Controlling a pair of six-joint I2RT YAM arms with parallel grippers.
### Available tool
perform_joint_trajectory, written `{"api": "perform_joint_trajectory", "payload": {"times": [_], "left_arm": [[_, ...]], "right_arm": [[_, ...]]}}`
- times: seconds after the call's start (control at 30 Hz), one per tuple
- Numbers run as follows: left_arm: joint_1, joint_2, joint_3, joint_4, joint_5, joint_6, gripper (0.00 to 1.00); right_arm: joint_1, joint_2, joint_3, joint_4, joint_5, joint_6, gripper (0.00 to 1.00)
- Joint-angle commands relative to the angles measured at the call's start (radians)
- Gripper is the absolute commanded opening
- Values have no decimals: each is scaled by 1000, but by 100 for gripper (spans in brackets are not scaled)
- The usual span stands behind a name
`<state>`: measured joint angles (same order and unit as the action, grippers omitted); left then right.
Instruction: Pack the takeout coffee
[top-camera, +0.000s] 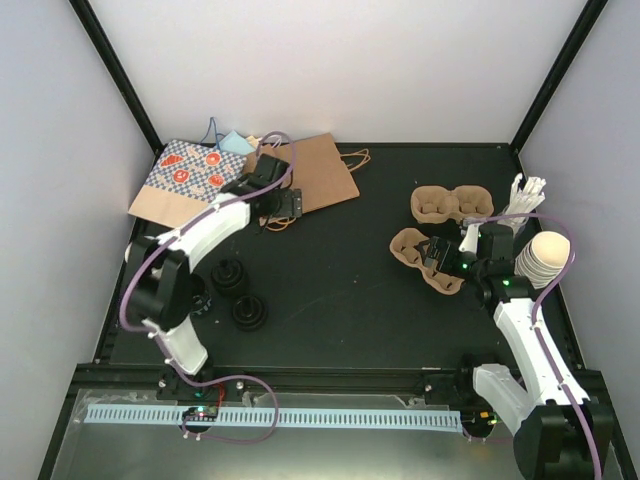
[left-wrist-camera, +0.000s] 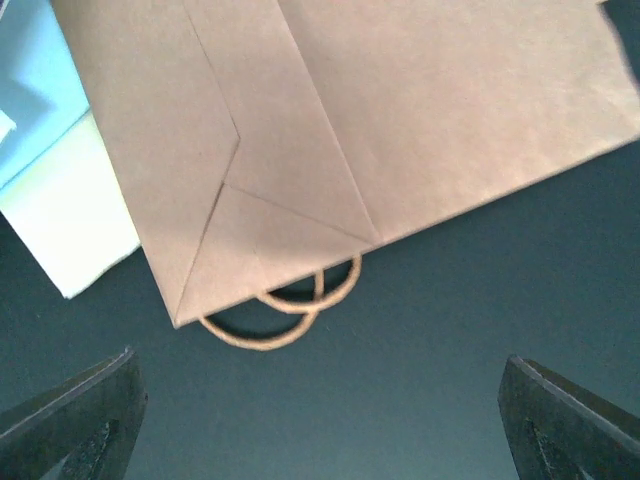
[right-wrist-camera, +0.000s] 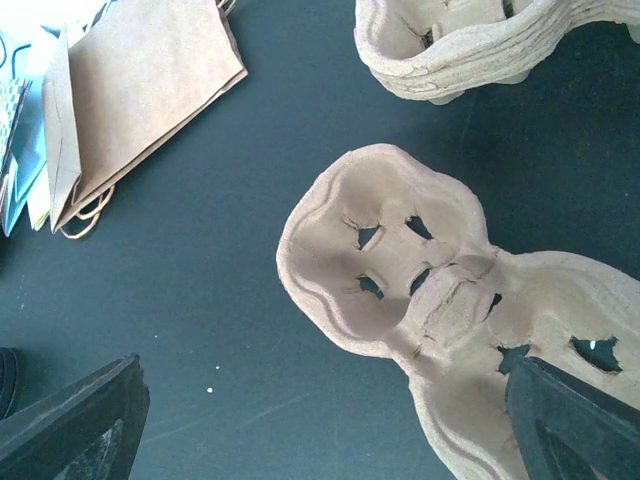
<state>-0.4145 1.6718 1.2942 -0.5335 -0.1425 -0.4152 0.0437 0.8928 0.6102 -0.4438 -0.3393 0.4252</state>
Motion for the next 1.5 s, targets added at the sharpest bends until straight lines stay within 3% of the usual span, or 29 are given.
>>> {"api": "perform_joint_trajectory", "payload": {"times": [0.0, 0.27, 0.6, 0.9, 1.1, 1.27, 1.47], "left_arm": [[-30, 156, 171, -159, -179, 6, 99], [-30, 317, 322, -171, -243, 49, 99], [-23, 575, 640, -310, -287, 93, 99], [-19, 639, 679, -313, -270, 87, 98], [4, 666, 675, -321, -274, 70, 91], [9, 650, 660, -327, -290, 75, 71], [10, 594, 642, -337, -317, 78, 18]], "right_arm": [[4, -6, 17, 27, -17, -11, 100], [3, -17, 14, 34, -24, -10, 100], [3, -34, 8, 47, -26, -9, 100], [3, -52, 10, 47, -30, -11, 100], [4, -60, 11, 51, -35, -11, 100], [3, -54, 7, 47, -20, -9, 100], [3, -54, 8, 47, -20, -8, 100]]}}
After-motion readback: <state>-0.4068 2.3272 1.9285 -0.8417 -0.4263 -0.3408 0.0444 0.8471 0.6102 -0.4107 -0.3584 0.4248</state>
